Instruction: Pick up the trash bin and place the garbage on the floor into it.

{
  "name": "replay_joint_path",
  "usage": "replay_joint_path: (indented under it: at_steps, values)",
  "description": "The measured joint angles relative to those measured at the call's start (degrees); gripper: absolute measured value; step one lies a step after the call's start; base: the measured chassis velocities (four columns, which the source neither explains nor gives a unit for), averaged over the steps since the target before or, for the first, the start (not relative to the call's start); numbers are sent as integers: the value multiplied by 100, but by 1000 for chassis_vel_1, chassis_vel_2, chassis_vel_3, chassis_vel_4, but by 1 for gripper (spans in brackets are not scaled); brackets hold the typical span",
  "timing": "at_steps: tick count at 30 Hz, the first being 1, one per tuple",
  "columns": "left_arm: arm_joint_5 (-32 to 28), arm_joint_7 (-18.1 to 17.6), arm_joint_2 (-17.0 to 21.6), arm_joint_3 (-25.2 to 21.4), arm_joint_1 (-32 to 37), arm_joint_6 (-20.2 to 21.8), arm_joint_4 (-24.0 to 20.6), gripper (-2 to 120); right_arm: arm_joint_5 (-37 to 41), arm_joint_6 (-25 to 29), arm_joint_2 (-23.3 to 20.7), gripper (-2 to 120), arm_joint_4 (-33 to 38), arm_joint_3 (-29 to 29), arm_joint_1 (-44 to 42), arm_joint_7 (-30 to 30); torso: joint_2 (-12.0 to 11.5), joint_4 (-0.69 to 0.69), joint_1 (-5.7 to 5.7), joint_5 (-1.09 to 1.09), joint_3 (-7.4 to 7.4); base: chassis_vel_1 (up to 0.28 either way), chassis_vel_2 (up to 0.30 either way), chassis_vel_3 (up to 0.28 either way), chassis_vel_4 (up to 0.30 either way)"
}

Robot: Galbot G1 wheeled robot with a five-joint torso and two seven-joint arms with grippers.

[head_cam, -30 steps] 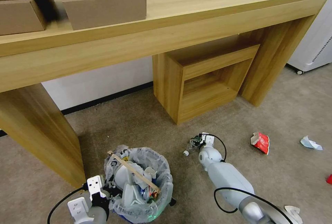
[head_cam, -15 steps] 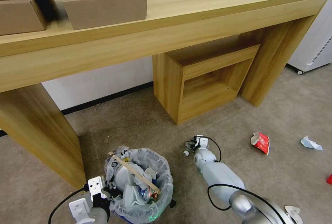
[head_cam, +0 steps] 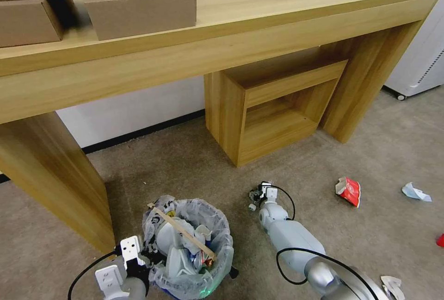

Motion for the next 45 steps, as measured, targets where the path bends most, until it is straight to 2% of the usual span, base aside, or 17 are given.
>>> replay_joint_path:
  at_steps: [6,10,13,15,17,18,20,21,23,25,29,33,35,37,39,41,45]
  values:
    - [5,0,31,-44,52,-8,-40,0,22,11,-59,39,156,-5,-56,11,0,3,0,2,1,0,0,0,0]
    - [-38,12,71,-96,52,-8,-75,0,94,-45,-213,26,696,31,-239,72,-1,2,0,4,2,0,0,0,0]
    - [-119,10,98,-139,45,4,-141,0,248,16,-553,18,1969,164,-644,9,0,2,0,2,2,0,0,0,0]
    - [-118,10,99,-140,60,4,-152,0,283,137,-652,18,2307,213,-776,-107,0,3,0,2,2,0,0,0,0]
    - [-112,9,89,-138,95,11,-168,0,407,827,-986,18,3387,381,-1148,-829,-1,1,0,5,2,0,0,0,0]
    - [-112,9,89,-138,95,11,-168,0,407,827,-986,18,3387,381,-1148,-829,-1,1,0,5,2,0,0,0,0]
    - [-108,10,87,-139,101,11,-191,0,873,1408,-1393,18,4394,500,-1410,-1926,0,2,0,3,0,0,0,0,0]
    - [-110,10,87,-143,99,13,-212,0,1318,1579,-1791,18,4999,538,-1536,-2583,0,3,0,2,0,0,0,0,0]
    - [-112,10,88,-146,95,17,-222,0,1493,1629,-1975,18,5244,535,-1571,-2824,0,0,0,2,1,0,0,0,0]
    - [-149,10,63,-155,40,35,-281,0,2099,1719,-2660,18,6217,340,-1611,-3763,0,-1,0,-1,0,0,0,0,0]
    - [-180,10,44,-183,19,57,-317,0,2298,1677,-2928,18,6627,137,-1597,-4174,0,1,0,4,0,0,0,0,0]
    - [-244,-29,12,-225,2,118,-338,0,2468,1578,-3202,18,7037,-384,-1404,-4485,0,2,0,2,0,0,0,0,0]
    - [-293,-59,-31,-233,-10,165,-347,0,2524,1524,-3257,18,7115,-920,-1160,-4457,0,1,0,0,0,0,0,0,0]
    - [-296,-62,-98,-230,-2,211,-364,0,2456,1498,-3188,18,7066,-1520,-858,-4352,0,1,0,2,1,0,0,0,0]
    - [-293,-65,-116,-230,2,218,-367,0,2442,1482,-3159,18,7053,-1646,-794,-4323,0,5,0,1,1,0,0,0,0]
    - [-242,-71,-204,-229,19,239,-369,0,2430,1413,-3011,18,6997,-2145,-618,-4107,0,4,0,1,1,0,0,0,0]
    - [-116,-58,-323,-224,85,247,-369,0,2267,1419,-2881,18,6831,-2659,-589,-3954,0,2,0,1,1,0,0,0,0]
